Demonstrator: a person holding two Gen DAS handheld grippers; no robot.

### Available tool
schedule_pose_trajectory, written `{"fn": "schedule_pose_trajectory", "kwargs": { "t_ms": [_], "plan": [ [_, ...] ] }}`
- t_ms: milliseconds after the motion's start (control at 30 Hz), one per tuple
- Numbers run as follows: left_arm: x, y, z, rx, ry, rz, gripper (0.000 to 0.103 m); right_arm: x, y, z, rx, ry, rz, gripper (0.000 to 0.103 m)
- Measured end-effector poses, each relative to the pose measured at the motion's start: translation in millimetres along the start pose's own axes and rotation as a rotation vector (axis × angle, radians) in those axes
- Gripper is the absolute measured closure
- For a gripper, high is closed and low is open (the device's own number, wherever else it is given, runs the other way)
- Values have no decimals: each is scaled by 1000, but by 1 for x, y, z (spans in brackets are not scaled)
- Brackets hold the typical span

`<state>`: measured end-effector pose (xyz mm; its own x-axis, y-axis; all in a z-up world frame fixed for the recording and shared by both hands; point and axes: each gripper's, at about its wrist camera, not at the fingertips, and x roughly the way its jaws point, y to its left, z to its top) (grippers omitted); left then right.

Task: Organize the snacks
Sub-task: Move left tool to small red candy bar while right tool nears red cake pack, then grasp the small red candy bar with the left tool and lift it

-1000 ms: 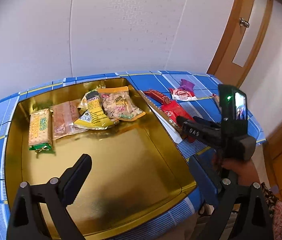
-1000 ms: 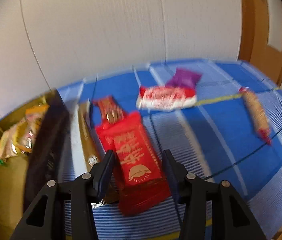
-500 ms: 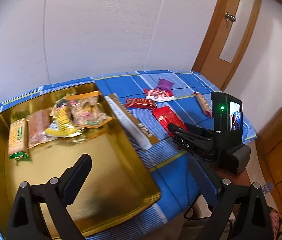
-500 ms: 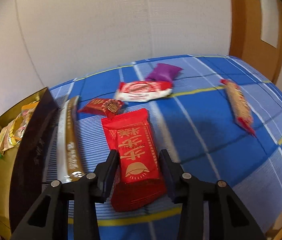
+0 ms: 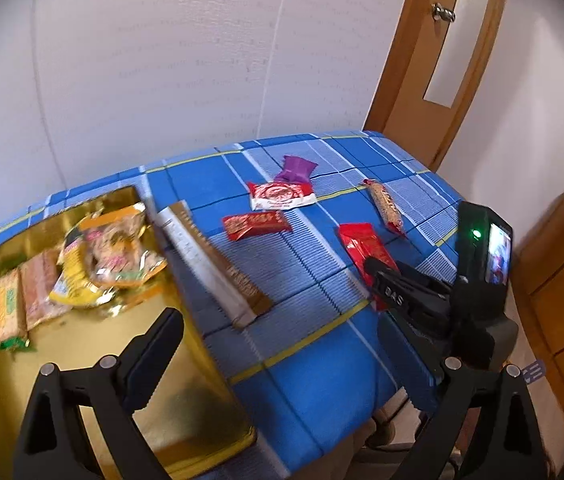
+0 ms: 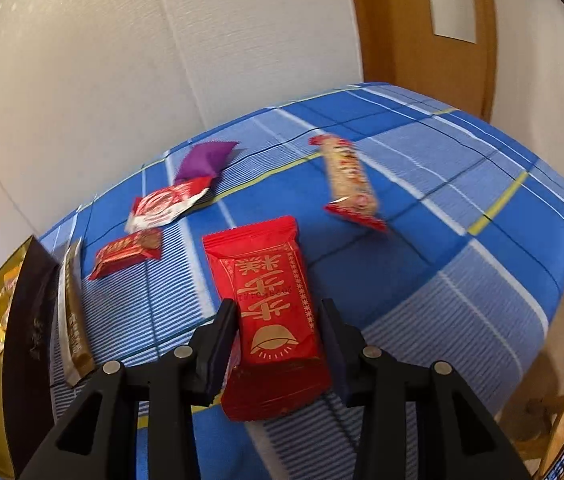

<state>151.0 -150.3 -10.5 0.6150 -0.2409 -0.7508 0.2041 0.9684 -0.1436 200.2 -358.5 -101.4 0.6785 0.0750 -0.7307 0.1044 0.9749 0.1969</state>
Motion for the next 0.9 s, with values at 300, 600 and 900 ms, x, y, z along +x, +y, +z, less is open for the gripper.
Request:
{"fn": "schedule_pose_trajectory", "kwargs": {
  "t_ms": [300, 600, 900],
  "plan": [
    [78, -8, 78, 109, 155, -54, 5, -2, -9, -1, 15, 4, -1, 61],
    [152, -2, 116, 184, 205, 12, 8, 0, -10, 0, 23, 9, 14, 61],
    [190, 12, 106, 144, 337, -48, 35, -1, -13, 0, 31, 13, 30, 61]
  ]
}}
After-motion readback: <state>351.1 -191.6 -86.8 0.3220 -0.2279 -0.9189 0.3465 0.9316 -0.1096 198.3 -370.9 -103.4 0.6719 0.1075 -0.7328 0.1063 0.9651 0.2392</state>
